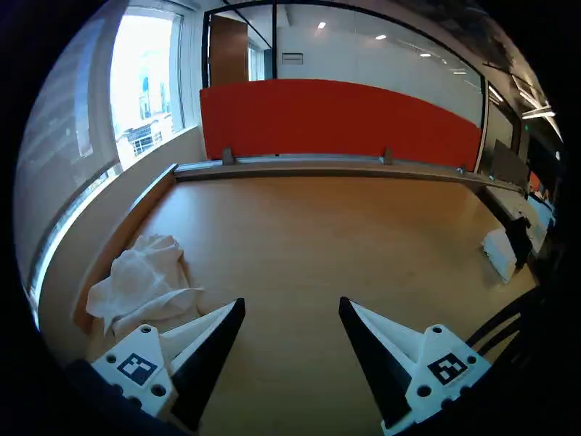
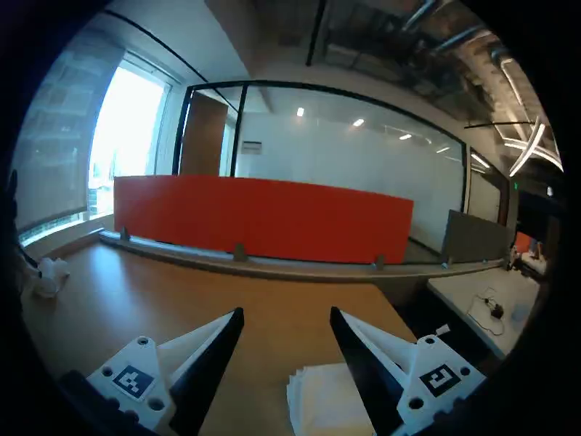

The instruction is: Fold towel

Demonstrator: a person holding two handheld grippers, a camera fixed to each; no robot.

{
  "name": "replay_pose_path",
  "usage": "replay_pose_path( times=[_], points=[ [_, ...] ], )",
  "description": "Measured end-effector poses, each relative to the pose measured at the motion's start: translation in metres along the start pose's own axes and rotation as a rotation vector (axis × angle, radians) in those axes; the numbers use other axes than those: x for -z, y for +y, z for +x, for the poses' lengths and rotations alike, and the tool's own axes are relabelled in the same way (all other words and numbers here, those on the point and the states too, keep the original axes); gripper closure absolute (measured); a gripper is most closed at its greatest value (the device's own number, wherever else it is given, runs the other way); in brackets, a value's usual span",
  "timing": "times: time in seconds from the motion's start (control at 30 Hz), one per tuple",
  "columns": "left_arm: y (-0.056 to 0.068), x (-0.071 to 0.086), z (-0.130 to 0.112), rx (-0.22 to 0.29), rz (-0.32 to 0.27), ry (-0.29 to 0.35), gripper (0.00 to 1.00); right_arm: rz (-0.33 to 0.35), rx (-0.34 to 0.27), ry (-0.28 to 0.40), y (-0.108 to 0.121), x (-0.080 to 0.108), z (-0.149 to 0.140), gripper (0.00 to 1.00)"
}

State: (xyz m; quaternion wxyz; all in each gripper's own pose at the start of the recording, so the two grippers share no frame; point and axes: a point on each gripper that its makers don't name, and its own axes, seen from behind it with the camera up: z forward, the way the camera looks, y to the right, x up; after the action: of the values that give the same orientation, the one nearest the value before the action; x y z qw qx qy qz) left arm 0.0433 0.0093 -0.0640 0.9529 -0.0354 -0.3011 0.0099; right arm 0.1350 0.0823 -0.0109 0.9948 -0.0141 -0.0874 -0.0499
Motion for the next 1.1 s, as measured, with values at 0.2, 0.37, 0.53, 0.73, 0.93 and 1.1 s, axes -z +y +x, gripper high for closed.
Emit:
replay_pose_path(
  times=[0.2, 0.37, 0.53, 0.73, 0.93, 1.1],
  points=[
    [-0.001, -0.002, 0.014, -0.003, -0.001, 0.045, 0.04, -0.004, 0.002, 0.027, -0.007, 0.0, 0.012, 0.08],
    [-0.004, -0.003, 0.03, 0.0, 0.005, 0.1, 0.04, 0.0, -0.008, 0.052, -0.018, 0.001, 0.026, 0.08],
    [-0.007, -0.001, 0.057, 0.012, 0.004, 0.191, 0.04, 0.018, -0.021, 0.08, -0.037, 0.002, 0.039, 0.08],
    [-0.013, 0.004, 0.095, 0.035, 0.005, 0.315, 0.04, 0.04, -0.025, 0.099, -0.064, 0.002, 0.051, 0.08],
    [-0.02, 0.01, 0.132, 0.029, 0.006, 0.416, 0.04, 0.063, -0.045, 0.114, -0.09, 0.002, 0.064, 0.08],
    [-0.022, 0.014, 0.153, 0.017, 0.004, 0.475, 0.04, 0.072, -0.06, 0.114, -0.1, 0.001, 0.066, 0.08]
  ],
)
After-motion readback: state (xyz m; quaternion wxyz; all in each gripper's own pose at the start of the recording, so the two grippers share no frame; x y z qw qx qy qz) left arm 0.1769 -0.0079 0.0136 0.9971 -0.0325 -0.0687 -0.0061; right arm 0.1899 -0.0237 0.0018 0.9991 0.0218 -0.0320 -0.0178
